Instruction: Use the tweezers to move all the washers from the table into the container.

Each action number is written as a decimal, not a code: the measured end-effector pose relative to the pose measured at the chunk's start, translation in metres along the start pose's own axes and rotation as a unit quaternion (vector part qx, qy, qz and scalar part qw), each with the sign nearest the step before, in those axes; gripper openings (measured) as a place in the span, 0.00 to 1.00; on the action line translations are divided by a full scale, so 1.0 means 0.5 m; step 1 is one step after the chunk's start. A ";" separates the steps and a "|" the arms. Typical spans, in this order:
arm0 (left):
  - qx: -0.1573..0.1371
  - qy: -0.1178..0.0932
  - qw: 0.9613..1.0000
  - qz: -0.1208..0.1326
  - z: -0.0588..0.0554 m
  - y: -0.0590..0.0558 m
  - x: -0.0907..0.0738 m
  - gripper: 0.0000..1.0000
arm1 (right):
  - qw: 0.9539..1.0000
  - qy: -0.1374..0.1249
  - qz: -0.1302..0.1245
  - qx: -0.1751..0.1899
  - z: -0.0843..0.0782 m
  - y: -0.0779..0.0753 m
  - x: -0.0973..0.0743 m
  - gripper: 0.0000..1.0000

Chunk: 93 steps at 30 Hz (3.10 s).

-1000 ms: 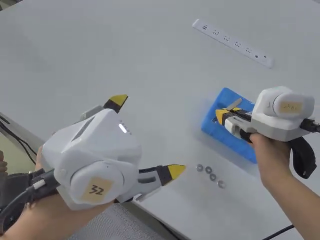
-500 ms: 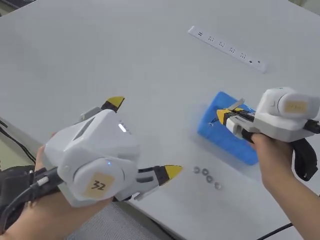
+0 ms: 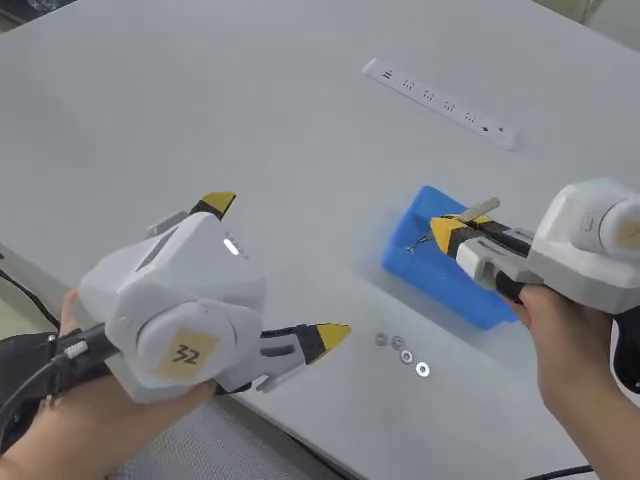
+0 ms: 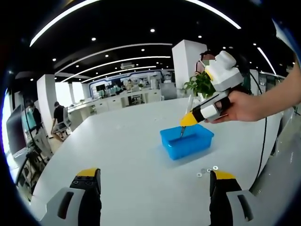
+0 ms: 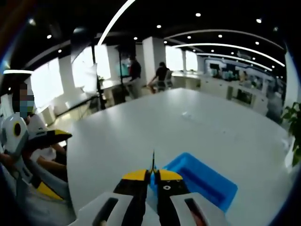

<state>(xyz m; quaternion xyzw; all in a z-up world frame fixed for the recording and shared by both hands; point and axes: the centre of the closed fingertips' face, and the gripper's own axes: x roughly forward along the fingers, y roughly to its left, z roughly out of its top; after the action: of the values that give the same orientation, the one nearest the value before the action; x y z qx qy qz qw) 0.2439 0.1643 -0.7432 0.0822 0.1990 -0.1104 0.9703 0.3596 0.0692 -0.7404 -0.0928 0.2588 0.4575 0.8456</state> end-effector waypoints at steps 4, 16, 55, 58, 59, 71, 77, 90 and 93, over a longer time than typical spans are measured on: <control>0.002 0.002 1.000 0.001 -0.002 0.001 0.000 0.98 | 1.000 0.005 0.007 0.008 -0.019 0.022 -0.010 0.04; 0.002 0.007 1.000 0.002 -0.005 0.001 0.001 0.99 | 0.999 0.043 0.013 0.028 -0.110 0.073 -0.023 0.04; 0.014 0.028 0.999 0.004 -0.020 0.000 0.006 0.98 | 0.995 0.096 0.021 -0.002 -0.188 0.072 0.008 0.04; 0.015 0.029 0.999 0.003 -0.021 0.000 0.007 0.97 | 0.995 0.100 0.023 0.002 -0.196 0.072 0.012 0.04; 0.016 0.029 0.999 0.004 -0.020 0.000 0.006 0.97 | 0.995 0.097 0.024 0.003 -0.194 0.074 0.013 0.05; 0.007 0.018 1.000 0.003 -0.012 0.001 0.005 0.98 | 0.995 0.096 0.016 -0.008 -0.195 0.081 0.013 0.04; 0.006 0.014 1.000 0.002 -0.009 0.000 0.003 0.98 | 0.994 0.099 0.019 -0.029 -0.192 0.089 0.012 0.03; 0.007 0.013 1.000 0.008 -0.009 0.005 0.002 0.98 | 0.995 0.098 0.022 -0.009 -0.172 0.086 -0.001 0.03; 0.007 0.012 1.000 0.009 -0.008 0.006 0.002 0.98 | 0.996 0.091 0.022 -0.011 -0.154 0.081 -0.004 0.03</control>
<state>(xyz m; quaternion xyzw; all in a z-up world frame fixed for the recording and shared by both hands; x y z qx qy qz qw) 0.2442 0.1678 -0.7472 0.0922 0.2092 -0.1022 0.9681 0.2981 0.0604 -0.8018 -0.1374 0.3318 0.4680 0.8075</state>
